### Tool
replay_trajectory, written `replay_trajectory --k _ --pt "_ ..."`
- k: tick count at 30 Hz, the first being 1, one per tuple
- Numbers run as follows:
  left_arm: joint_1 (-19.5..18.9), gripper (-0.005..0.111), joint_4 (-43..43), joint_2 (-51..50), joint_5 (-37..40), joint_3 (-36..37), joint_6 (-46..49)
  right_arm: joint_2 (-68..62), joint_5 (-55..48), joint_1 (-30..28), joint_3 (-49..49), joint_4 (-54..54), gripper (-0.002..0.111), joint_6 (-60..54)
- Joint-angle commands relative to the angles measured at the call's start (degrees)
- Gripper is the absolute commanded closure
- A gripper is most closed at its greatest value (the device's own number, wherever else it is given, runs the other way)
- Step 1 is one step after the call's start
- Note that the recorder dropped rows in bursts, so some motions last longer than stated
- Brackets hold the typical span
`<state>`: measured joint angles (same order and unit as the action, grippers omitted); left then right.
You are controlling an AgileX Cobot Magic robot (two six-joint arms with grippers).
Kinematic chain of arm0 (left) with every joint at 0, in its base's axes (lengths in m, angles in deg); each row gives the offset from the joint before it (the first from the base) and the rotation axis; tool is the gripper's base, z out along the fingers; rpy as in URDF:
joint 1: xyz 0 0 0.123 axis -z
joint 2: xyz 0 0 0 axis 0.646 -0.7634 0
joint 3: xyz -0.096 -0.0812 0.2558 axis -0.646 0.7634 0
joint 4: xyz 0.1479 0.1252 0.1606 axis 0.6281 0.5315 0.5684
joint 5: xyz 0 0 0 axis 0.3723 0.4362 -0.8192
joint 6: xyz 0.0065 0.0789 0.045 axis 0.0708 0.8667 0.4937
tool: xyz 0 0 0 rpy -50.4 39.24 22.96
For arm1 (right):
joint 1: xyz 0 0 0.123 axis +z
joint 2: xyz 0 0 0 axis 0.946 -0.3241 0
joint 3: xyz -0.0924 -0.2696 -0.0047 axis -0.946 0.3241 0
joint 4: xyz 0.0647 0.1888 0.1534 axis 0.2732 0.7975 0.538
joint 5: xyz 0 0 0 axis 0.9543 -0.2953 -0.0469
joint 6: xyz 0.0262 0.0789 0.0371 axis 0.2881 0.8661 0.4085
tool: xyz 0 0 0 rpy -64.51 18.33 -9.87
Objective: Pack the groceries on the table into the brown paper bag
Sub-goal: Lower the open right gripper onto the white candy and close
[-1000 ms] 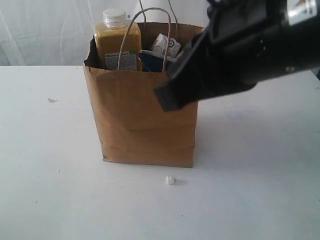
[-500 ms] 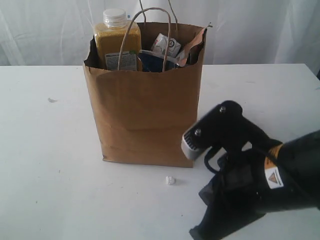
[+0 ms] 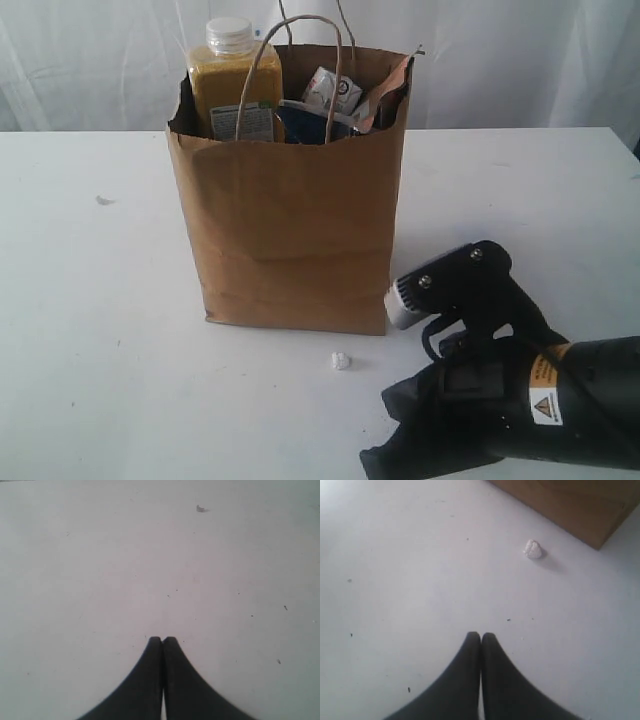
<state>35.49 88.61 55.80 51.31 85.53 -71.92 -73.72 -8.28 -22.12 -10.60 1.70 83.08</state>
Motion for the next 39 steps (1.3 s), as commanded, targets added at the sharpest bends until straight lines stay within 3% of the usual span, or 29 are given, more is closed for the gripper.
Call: replay_trajectory --k 1,4,9,11,20,29,39 --pt "0.2 0.107 -0.5 0.2 -0.3 0.1 -0.4 0.2 2.2 -0.4 0.4 0.8 0.102 0.4" --pt "0.2 0.107 -0.5 0.2 -0.3 0.1 -0.4 0.2 2.0 -0.4 0.4 0.9 0.089 0.4" --pt "0.2 0.107 -0.5 0.2 -0.3 0.1 -0.4 -1.6 1.3 -0.4 0.4 4.7 0.056 0.4" --pt "0.2 0.107 -0.5 0.2 -0.3 0.1 -0.4 -3.0 1.1 -0.4 0.0 4.6 0.050 0.4" --pt "0.2 0.107 -0.5 0.2 -0.3 0.1 -0.4 -15.3 -4.6 -0.4 -11.2 5.8 0.052 0.3" --pt "0.2 0.107 -0.5 0.2 -0.3 0.1 -0.4 -30.4 -3.6 -0.5 -21.2 4.2 0.056 1.3" --pt "0.2 0.107 -0.5 0.2 -0.3 0.1 -0.4 -33.9 -2.6 -2.3 -25.1 0.3 0.056 5.4"
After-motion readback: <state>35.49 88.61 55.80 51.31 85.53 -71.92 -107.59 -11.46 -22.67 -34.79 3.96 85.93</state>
